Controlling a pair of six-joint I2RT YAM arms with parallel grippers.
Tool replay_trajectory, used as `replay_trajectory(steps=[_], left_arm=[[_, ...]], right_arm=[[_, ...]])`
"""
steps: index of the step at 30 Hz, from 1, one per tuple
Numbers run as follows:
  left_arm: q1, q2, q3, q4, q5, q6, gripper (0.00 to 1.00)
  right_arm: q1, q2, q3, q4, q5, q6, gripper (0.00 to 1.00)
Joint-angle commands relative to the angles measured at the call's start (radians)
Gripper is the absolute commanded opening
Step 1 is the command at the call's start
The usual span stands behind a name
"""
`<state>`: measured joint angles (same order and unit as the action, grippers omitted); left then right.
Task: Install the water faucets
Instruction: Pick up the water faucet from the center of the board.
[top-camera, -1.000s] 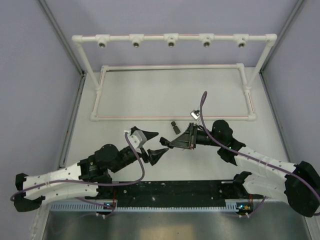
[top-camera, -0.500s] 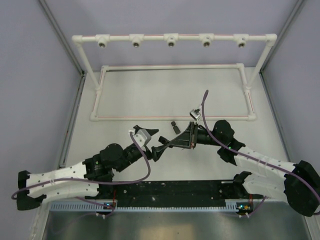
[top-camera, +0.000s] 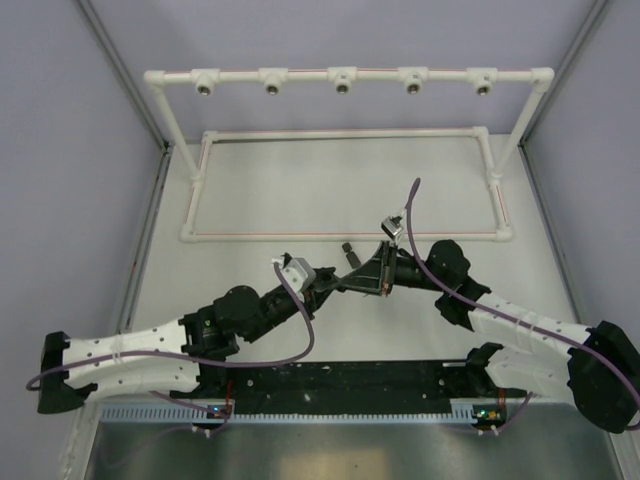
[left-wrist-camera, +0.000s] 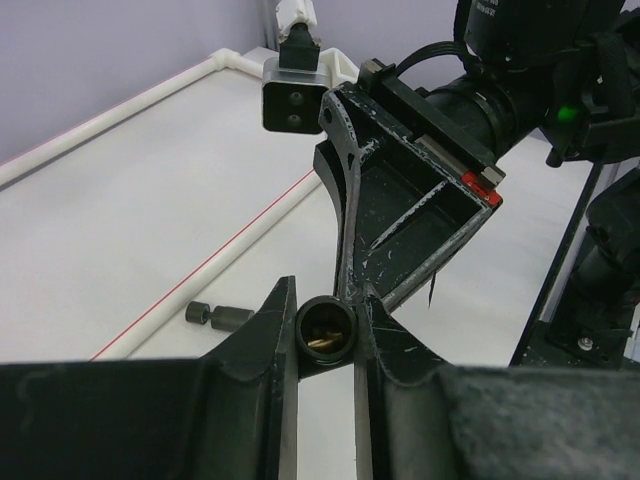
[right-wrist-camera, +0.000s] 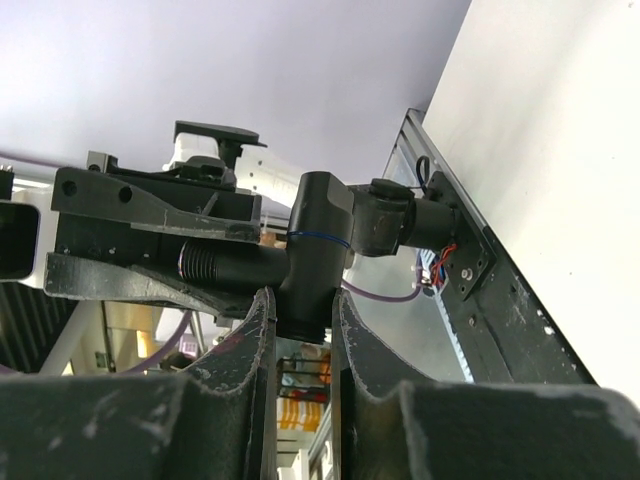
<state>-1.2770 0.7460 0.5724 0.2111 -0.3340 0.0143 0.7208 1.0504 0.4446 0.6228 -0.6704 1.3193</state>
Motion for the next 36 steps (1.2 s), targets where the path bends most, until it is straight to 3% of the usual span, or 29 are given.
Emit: replay_trajectory(steps=[1, 7, 12, 18, 27, 36], left_arm=[[0.010, -0.008, 0.034, 0.028, -0.068, 0.006, 0.03], [0.010, -0.014, 0.035, 0.019, -0.118, -0.040, 0.00], [0.010, -0.004, 0.067, -0.033, -0.198, -0.092, 0.00], [0.010, -0.010, 0.089, -0.099, -0.267, -0.145, 0.00], [0.013, -0.008, 0.184, -0.282, -0.339, -0.247, 0.00], [0.036, 0.099, 0.368, -0.507, -0.336, -0.425, 0.00]], right_arm=[[-0.006, -0.021, 0.017, 0.114, -0.046, 0.021, 0.00], [-0.006, -0.032, 0.006, 0.103, -0.041, 0.015, 0.03], [-0.006, -0.052, 0.035, 0.003, -0.038, -0.090, 0.46], [-0.006, -0.150, 0.111, -0.283, 0.057, -0.314, 0.66], [-0.006, -0.270, 0.181, -0.572, 0.201, -0.675, 0.65], [0.011, -0.381, 0.148, -0.457, 0.244, -0.893, 0.59]])
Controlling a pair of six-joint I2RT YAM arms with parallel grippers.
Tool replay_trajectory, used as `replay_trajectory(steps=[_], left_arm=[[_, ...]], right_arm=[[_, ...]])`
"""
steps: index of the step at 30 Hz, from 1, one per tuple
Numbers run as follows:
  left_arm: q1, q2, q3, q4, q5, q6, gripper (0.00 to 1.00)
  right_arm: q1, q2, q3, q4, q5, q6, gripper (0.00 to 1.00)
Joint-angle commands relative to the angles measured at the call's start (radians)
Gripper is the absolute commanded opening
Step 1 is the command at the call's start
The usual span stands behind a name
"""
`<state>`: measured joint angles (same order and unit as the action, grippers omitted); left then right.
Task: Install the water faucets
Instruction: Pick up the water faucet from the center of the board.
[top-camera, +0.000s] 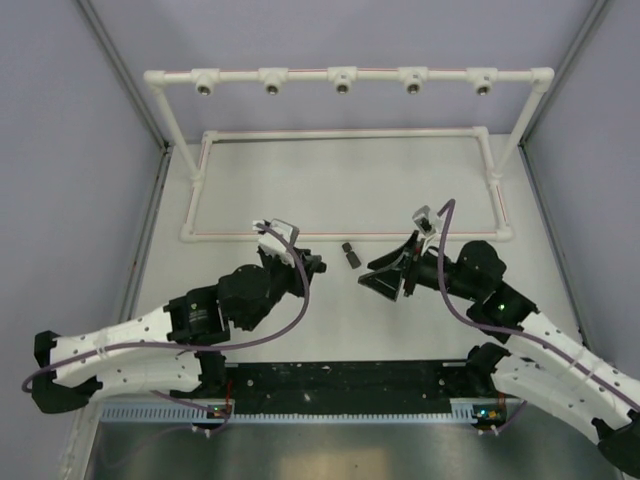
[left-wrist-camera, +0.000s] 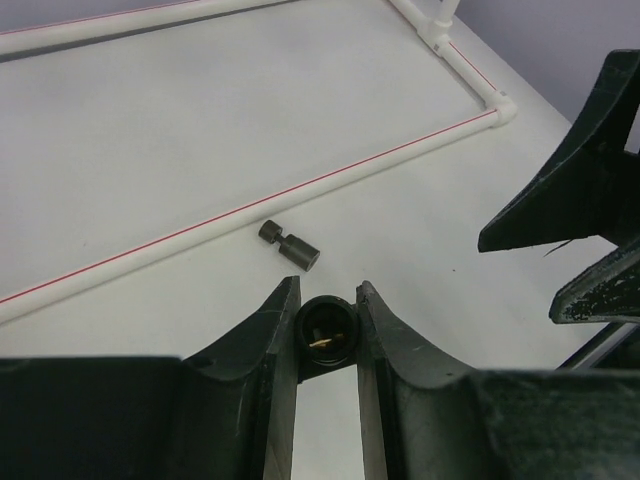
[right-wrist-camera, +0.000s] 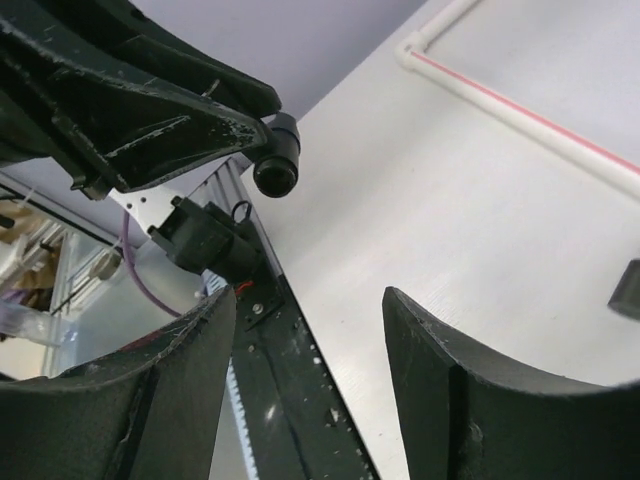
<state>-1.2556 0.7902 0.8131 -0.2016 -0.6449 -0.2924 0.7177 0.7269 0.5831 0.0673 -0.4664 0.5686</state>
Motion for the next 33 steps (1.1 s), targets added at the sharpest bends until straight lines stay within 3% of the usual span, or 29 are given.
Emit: replay_trajectory(steps=[1, 10, 20, 33], left_arm=[[0.018, 0.073, 0.159, -0.146, -0.025, -0.152, 0.00], [0.039, 0.130, 0.245, -0.223, 0.062, -0.274, 0.00], [0.045, 0.156, 0.255, -0.225, 0.152, -0.283, 0.00], [0.045, 0.193, 0.274, -0.176, 0.182, -0.271, 0.00]], right_arm=[[0.025, -0.061, 0.003, 0.129, 0.043, -0.162, 0.59], [0.247, 0.046, 0.049, 0.161, 0.207, -0.394, 0.63], [0.255, 0.078, 0.024, 0.256, 0.259, -0.401, 0.66], [0.253, 0.137, 0.015, 0.279, 0.261, -0.357, 0.61]])
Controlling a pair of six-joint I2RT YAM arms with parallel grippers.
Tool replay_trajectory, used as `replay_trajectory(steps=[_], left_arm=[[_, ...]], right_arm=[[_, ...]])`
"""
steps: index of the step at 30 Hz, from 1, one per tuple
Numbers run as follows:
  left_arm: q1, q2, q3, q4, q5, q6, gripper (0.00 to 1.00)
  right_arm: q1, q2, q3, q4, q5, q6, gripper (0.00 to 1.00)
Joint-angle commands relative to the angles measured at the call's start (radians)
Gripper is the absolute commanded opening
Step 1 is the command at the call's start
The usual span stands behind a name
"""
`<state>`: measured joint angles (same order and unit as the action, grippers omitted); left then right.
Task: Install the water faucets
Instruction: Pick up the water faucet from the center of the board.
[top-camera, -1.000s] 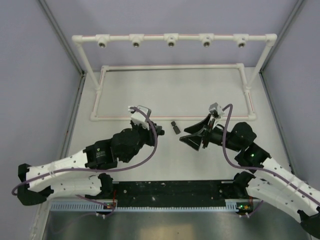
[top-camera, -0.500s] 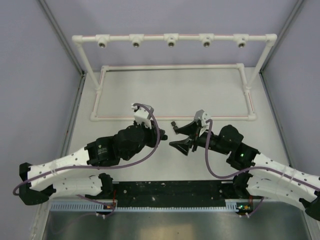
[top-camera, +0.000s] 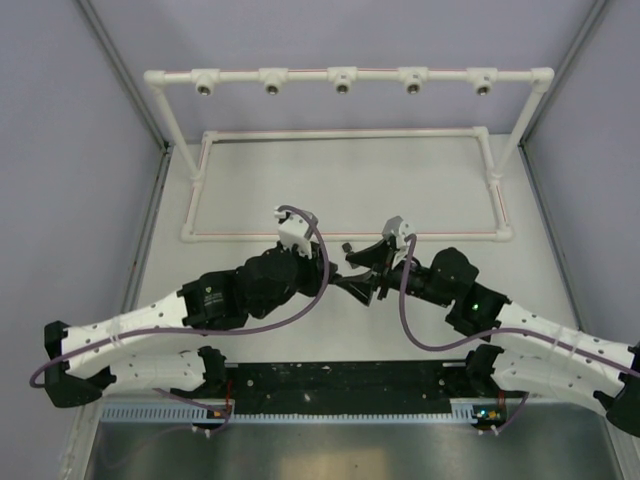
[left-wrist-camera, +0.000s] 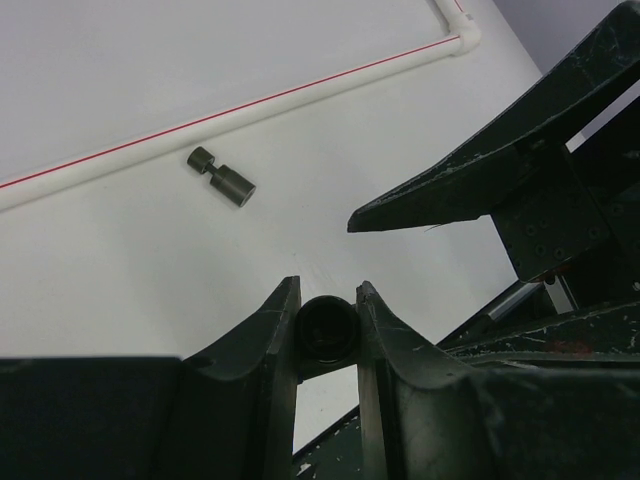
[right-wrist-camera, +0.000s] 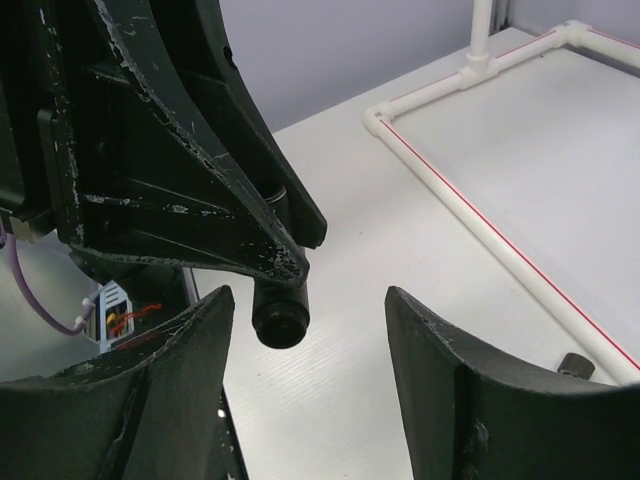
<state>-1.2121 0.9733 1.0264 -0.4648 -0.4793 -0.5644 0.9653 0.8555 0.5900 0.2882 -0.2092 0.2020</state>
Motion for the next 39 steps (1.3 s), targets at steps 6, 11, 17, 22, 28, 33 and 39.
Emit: replay_trajectory(steps=[6, 11, 17, 22, 28, 33, 39], left_arm=[[0.002, 0.027, 0.070, 0.100, 0.024, 0.008, 0.00], [0.002, 0.028, 0.070, 0.107, 0.024, 0.008, 0.00], [0.002, 0.027, 0.072, 0.112, 0.024, 0.008, 0.00], [0.002, 0.021, 0.072, 0.118, 0.028, 0.004, 0.00], [0.002, 0.019, 0.074, 0.120, 0.033, 0.004, 0.00], [0.003, 0.013, 0.069, 0.124, 0.028, 0.000, 0.00], [0.006, -0.019, 0.041, 0.161, 0.025, -0.003, 0.17]], right_arm=[[0.006, 0.034, 0.011, 0.068, -0.002, 0.025, 0.57], [0.007, 0.050, 0.016, 0.057, 0.001, 0.031, 0.50], [0.007, 0.053, 0.011, 0.046, 0.016, 0.034, 0.43], [0.007, 0.053, 0.010, 0.035, 0.017, 0.037, 0.43], [0.007, 0.059, 0.011, 0.025, 0.019, 0.037, 0.38], [0.006, 0.071, 0.017, 0.011, 0.027, 0.069, 0.04], [0.006, 0.066, 0.005, 0.022, 0.044, 0.145, 0.00]])
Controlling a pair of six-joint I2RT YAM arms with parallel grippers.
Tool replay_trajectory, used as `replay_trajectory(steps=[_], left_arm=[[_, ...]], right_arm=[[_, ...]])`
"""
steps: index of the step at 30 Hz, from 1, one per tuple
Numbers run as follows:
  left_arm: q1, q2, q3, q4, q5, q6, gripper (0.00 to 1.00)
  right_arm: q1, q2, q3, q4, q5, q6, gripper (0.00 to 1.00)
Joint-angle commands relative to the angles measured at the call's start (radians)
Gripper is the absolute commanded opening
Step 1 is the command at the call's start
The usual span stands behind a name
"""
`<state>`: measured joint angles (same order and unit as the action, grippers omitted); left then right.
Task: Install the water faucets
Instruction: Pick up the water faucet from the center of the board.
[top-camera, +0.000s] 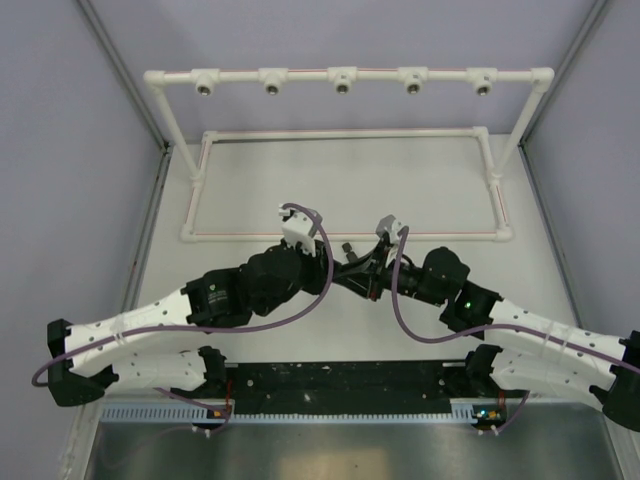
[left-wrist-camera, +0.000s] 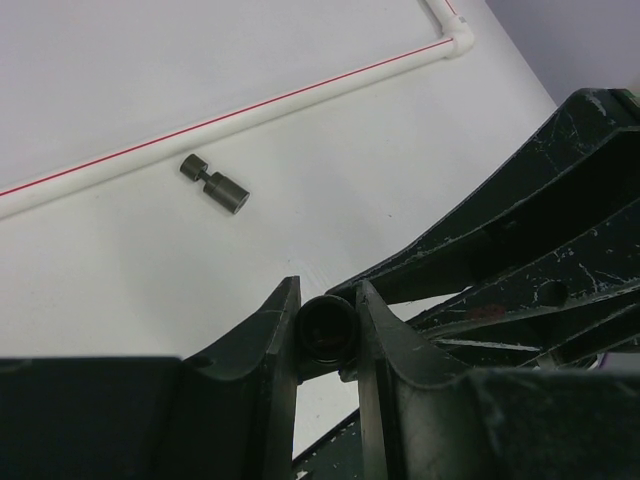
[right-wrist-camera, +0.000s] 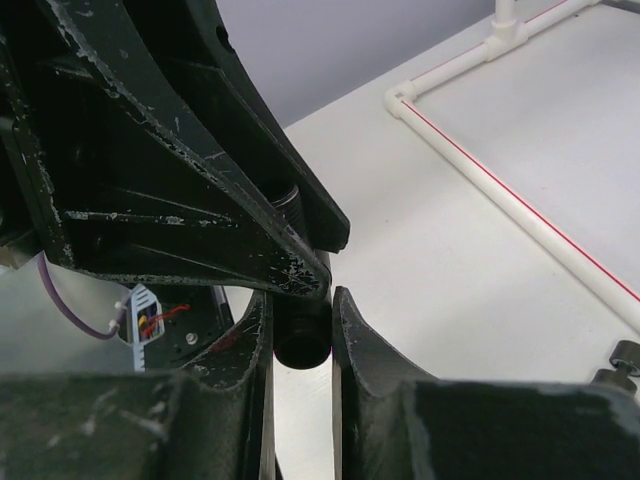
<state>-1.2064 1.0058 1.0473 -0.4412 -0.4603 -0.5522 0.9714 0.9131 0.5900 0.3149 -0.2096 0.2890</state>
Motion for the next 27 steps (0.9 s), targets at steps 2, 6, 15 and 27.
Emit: replay_trajectory(steps=[2, 6, 15, 27], left_arm=[[0.004, -0.067, 0.011, 0.150, 0.008, -0.018, 0.31], [0.007, -0.098, -0.016, 0.183, 0.003, -0.022, 0.62], [0.007, -0.271, -0.188, 0.412, -0.023, -0.029, 0.91], [0.007, -0.404, -0.412, 0.797, 0.081, -0.048, 0.93]], right_arm=[[0.000, -0.002, -0.005, 0.016, 0.052, 0.079, 0.00], [0.000, -0.025, -0.027, 0.053, 0.070, 0.119, 0.00], [0.000, -0.094, -0.076, 0.128, 0.150, 0.311, 0.00], [0.000, -0.162, -0.190, 0.527, 0.276, 0.771, 0.00]])
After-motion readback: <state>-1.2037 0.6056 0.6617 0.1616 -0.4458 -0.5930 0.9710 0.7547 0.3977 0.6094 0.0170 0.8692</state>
